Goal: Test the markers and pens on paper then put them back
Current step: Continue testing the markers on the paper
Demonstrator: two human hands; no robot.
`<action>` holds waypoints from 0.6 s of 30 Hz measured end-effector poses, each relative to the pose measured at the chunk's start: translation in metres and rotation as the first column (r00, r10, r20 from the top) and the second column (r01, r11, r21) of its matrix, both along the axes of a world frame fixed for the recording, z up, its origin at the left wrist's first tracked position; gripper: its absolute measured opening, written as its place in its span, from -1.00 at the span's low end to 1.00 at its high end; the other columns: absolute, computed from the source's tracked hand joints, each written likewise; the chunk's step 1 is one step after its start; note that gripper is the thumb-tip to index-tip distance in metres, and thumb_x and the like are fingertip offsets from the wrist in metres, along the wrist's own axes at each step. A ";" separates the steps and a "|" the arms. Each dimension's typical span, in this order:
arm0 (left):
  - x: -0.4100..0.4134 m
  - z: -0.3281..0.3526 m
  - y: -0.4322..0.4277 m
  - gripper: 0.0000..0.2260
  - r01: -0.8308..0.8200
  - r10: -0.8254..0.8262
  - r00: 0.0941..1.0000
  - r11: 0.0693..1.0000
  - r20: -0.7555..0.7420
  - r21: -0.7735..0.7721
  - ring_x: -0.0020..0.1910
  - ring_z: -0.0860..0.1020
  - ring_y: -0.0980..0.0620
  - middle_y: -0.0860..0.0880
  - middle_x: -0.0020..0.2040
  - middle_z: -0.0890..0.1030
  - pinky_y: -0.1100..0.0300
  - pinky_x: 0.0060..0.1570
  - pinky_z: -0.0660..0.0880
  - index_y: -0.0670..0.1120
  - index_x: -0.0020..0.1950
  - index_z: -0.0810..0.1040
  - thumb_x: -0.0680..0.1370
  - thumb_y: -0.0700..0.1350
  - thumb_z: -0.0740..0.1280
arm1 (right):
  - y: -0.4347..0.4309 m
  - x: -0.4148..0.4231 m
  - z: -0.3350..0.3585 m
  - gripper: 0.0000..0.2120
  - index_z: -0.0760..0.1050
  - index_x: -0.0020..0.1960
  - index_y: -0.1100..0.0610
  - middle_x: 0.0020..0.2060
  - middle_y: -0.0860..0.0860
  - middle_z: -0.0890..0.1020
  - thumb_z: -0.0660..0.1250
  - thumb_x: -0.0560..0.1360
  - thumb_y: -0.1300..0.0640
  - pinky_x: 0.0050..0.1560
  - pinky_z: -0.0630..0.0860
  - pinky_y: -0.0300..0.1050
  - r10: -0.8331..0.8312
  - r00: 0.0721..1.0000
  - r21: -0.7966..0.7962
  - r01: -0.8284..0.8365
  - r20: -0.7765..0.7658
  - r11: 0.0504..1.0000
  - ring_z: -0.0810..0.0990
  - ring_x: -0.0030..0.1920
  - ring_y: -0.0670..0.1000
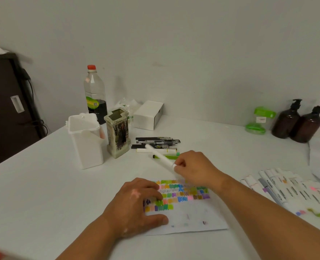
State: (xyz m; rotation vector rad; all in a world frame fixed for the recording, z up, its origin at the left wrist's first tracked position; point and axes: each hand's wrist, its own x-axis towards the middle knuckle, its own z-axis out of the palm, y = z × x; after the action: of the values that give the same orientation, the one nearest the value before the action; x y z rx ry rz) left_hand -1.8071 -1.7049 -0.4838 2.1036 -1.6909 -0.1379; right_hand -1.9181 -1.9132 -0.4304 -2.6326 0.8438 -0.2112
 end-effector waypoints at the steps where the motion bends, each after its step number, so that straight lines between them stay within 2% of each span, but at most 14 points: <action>1: 0.000 0.000 0.001 -0.35 0.006 -0.006 1.000 1.000 0.002 -0.003 0.27 0.35 0.34 0.34 0.32 0.45 0.32 0.27 0.34 0.27 0.24 0.56 0.30 0.59 0.20 | 0.001 -0.012 0.005 -0.87 0.68 -0.01 0.01 -0.25 -0.09 0.66 0.36 0.56 0.03 -0.32 0.50 -0.20 -0.043 0.995 0.120 0.032 0.086 0.992 0.58 -0.31 -0.10; 2: -0.001 0.000 0.001 -0.35 0.009 -0.009 1.000 1.000 0.005 -0.005 0.27 0.34 0.35 0.34 0.33 0.44 0.33 0.26 0.32 0.28 0.24 0.55 0.30 0.60 0.19 | 0.003 -0.025 0.008 -0.89 0.69 -0.05 0.01 -0.30 -0.09 0.66 0.39 0.54 0.06 -0.35 0.47 -0.23 -0.098 0.979 0.275 0.047 0.178 0.960 0.58 -0.35 -0.11; 4: -0.003 -0.001 0.001 -0.33 0.012 -0.012 1.000 1.000 0.013 -0.004 0.25 0.33 0.37 0.35 0.32 0.43 0.37 0.23 0.29 0.29 0.25 0.54 0.30 0.61 0.17 | 0.014 -0.051 0.012 -0.93 0.69 -0.10 0.06 -0.34 -0.03 0.69 0.42 0.51 0.15 -0.35 0.50 -0.21 -0.182 0.934 0.546 -0.017 0.308 0.837 0.60 -0.36 -0.11; 6: -0.006 -0.001 0.001 -0.34 0.015 -0.015 1.000 1.000 0.019 -0.004 0.25 0.33 0.38 0.36 0.32 0.44 0.38 0.23 0.28 0.30 0.25 0.54 0.30 0.62 0.17 | 0.028 -0.071 0.011 -0.95 0.66 -0.10 0.14 -0.29 0.07 0.72 0.45 0.43 0.19 -0.34 0.53 -0.16 -0.206 0.906 0.654 -0.096 0.369 0.750 0.64 -0.33 -0.04; 9: -0.008 -0.001 0.000 -0.34 0.021 -0.021 0.999 1.000 0.028 0.000 0.25 0.33 0.39 0.36 0.31 0.45 0.37 0.24 0.29 0.30 0.24 0.54 0.30 0.63 0.16 | 0.045 -0.087 0.001 -0.81 0.59 -0.06 0.19 -0.24 0.16 0.74 0.45 0.33 0.19 -0.31 0.56 -0.14 -0.225 0.881 0.693 -0.148 0.417 0.705 0.71 -0.26 0.09; 12: -0.010 0.001 0.001 -0.34 0.021 -0.021 0.999 1.000 0.035 0.014 0.25 0.33 0.40 0.37 0.31 0.44 0.38 0.23 0.29 0.32 0.24 0.54 0.29 0.64 0.16 | 0.053 -0.092 -0.010 -0.87 0.59 -0.10 0.11 -0.21 0.15 0.74 0.47 0.37 0.23 -0.25 0.60 -0.14 -0.184 0.867 0.688 -0.220 0.463 0.692 0.73 -0.17 0.09; 16: -0.019 0.006 0.000 -0.41 0.008 -0.009 0.999 1.000 0.039 0.010 0.25 0.33 0.39 0.37 0.28 0.46 0.31 0.27 0.38 0.29 0.23 0.56 0.35 0.56 0.21 | 0.055 -0.096 -0.019 -0.86 0.63 -0.15 0.03 -0.36 0.01 0.62 0.50 0.31 0.14 -0.32 0.51 -0.16 -0.169 0.845 0.675 -0.268 0.508 0.687 0.57 -0.33 -0.02; 18: -0.029 0.010 -0.001 -0.49 -0.026 0.021 0.999 0.995 -0.045 -0.101 0.20 0.42 0.35 0.35 0.21 0.52 0.36 0.19 0.42 0.25 0.22 0.58 0.38 0.48 0.28 | 0.055 -0.099 -0.023 -0.82 0.63 -0.13 0.04 -0.39 0.02 0.53 0.54 0.29 0.10 -0.36 0.43 -0.15 -0.169 0.834 0.680 -0.292 0.525 0.672 0.47 -0.37 0.00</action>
State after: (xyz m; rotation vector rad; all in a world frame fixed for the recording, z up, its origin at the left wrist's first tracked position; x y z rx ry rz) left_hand -1.8359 -1.7062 -0.4738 2.0307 -1.6131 -0.0884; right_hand -2.0166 -1.8583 -0.4537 -1.6663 0.4697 -0.4706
